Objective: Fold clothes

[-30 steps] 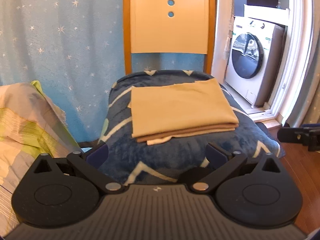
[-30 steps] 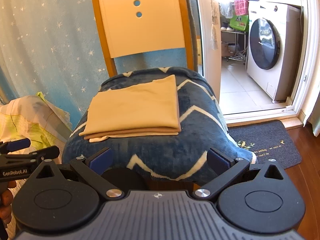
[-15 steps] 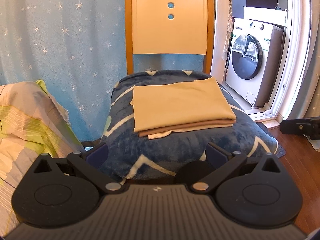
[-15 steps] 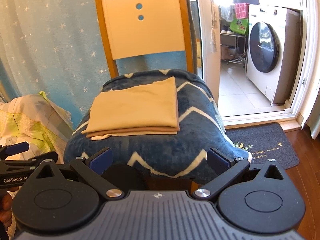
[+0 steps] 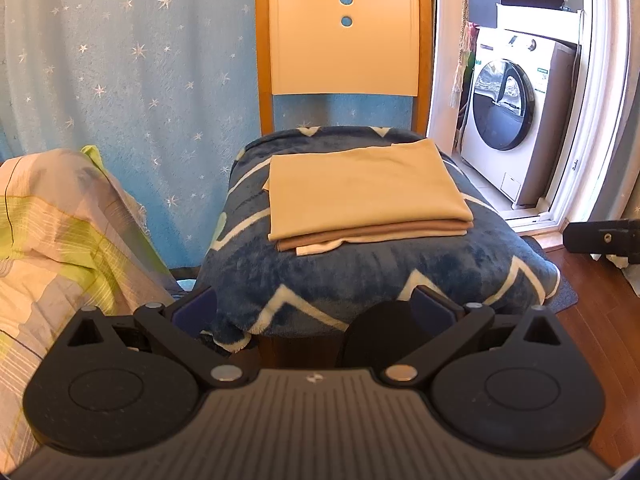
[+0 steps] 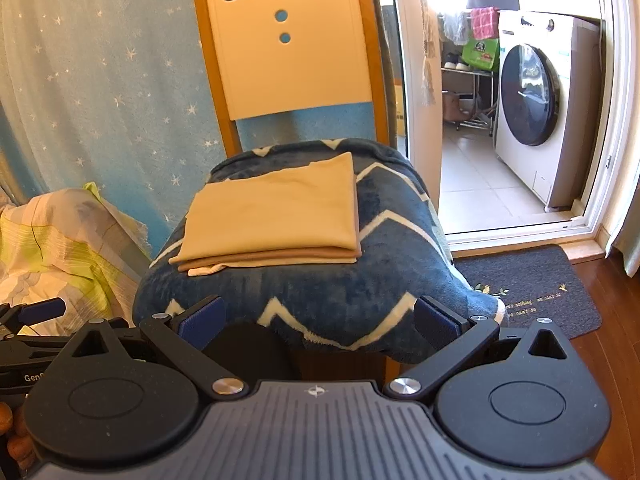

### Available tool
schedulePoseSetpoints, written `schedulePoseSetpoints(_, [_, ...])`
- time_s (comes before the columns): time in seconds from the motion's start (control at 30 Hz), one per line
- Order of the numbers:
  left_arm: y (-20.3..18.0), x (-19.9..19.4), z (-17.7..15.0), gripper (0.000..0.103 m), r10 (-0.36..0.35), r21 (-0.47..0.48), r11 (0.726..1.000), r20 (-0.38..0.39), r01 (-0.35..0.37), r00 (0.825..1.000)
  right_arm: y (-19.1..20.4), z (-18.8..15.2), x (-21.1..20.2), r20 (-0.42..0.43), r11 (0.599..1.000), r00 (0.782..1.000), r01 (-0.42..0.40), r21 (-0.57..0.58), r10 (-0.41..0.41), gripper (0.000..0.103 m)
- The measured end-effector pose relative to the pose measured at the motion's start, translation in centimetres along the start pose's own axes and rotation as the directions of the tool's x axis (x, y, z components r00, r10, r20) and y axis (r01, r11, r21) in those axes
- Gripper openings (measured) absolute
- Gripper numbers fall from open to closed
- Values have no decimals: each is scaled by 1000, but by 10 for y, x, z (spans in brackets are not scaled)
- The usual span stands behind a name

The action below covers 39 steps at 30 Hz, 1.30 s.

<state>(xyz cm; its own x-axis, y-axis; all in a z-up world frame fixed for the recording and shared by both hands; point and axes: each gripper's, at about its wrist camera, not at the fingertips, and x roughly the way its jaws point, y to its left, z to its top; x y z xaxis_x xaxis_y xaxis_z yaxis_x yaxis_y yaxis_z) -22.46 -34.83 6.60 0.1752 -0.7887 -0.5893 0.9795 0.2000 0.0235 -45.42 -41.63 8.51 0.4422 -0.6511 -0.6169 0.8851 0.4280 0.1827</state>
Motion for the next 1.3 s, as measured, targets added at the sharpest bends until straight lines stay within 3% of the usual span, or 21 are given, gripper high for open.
schedulePoseSetpoints(0.6, [-18, -17, -7, 102, 9, 25, 1000, 23, -10, 1000, -9, -10, -6, 13, 1000, 1000, -15, 11, 15, 103])
schedulePoseSetpoints(1.3, [-14, -5, -7, 102, -5, 10, 1000, 5, 5, 1000, -7, -10, 9, -21, 999, 999, 38, -13, -38, 103])
